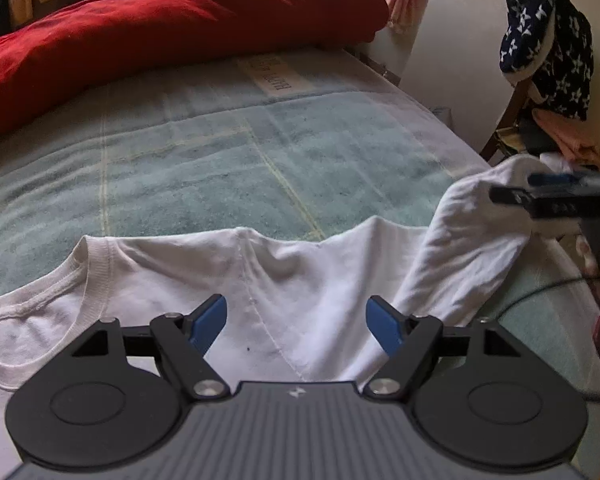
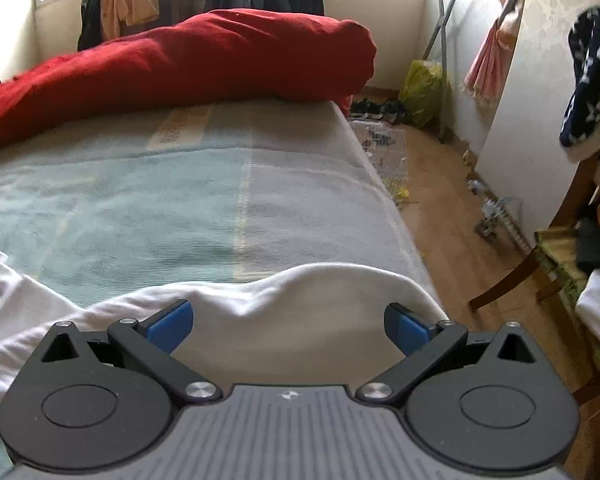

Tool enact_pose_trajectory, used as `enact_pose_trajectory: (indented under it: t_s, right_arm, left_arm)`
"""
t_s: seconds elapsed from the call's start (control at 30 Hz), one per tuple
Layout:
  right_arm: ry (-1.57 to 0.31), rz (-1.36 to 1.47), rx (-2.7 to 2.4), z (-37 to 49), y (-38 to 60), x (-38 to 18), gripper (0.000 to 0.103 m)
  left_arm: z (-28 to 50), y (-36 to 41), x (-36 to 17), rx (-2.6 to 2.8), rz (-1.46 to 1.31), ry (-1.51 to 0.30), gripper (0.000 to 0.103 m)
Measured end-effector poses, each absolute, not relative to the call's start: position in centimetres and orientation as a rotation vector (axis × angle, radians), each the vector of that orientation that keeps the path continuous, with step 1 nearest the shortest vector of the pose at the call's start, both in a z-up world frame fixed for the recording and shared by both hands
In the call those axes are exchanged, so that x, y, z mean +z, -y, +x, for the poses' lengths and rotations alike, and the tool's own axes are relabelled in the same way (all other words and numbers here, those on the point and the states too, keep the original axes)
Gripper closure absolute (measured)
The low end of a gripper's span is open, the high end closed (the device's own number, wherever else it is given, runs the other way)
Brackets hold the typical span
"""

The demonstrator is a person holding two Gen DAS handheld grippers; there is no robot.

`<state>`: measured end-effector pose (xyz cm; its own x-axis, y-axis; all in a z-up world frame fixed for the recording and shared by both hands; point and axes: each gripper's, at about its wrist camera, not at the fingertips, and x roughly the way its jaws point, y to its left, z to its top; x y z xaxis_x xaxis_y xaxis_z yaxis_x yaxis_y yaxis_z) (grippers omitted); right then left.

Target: Fold clothes

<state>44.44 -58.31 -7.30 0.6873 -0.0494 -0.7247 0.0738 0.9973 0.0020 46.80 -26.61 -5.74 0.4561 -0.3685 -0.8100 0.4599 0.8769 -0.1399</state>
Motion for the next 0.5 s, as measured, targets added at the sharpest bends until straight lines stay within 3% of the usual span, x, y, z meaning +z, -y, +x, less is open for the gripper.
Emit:
enact_pose_trajectory:
  t_s: [0.23, 0.5]
  right_arm:
    - [-0.876, 0.226, -0.094, 40.7, 60.2, -8.5, 0.001]
    - [-0.794, 0.249, -0.218, 43.5, 65.1, -8.8, 0.001]
  left_arm:
    - [47.5, 27.2, -5.4, -0.518, 0.118, -0.956, 0.026]
    - [47.1, 27.9, -5.7, -0.539, 0.116, -0.968, 0.026]
